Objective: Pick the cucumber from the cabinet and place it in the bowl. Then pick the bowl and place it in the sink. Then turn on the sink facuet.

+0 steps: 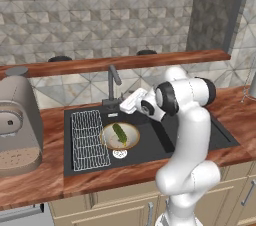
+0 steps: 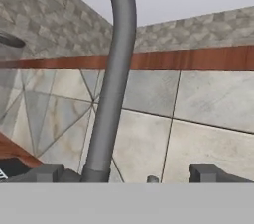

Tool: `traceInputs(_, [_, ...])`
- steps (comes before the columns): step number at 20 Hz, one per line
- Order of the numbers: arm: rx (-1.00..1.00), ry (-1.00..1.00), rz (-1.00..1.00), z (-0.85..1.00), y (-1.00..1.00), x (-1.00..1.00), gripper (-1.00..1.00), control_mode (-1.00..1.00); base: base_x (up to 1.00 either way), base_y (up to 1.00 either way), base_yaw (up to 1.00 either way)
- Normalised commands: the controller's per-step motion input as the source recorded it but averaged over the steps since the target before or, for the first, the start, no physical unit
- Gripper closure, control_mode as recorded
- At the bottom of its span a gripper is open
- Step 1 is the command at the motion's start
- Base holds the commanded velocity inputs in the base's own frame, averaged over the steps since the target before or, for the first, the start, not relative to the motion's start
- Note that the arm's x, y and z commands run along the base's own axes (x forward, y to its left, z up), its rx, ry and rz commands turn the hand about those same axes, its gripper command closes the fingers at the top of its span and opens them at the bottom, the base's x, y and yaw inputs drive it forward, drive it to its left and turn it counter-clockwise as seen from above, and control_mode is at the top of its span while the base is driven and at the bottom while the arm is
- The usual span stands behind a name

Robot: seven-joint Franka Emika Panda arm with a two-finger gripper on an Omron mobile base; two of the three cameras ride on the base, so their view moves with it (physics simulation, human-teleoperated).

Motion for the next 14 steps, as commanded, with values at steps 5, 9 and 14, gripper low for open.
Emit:
traceInputs(5, [0.1, 0.12, -0.03, -0.31, 0.0, 0.45, -1.0, -1.0, 0.0, 0.0, 0.0])
traceInputs(9, [0.1, 0.09, -0.03, -0.38, 0.0, 0.39, -1.0, -1.0, 0.0, 0.0, 0.0])
traceInputs(14, [0.09, 0.02, -0.08, -0.08, 0.0, 0.44, -1.0, -1.0, 0.0, 0.0, 0.0])
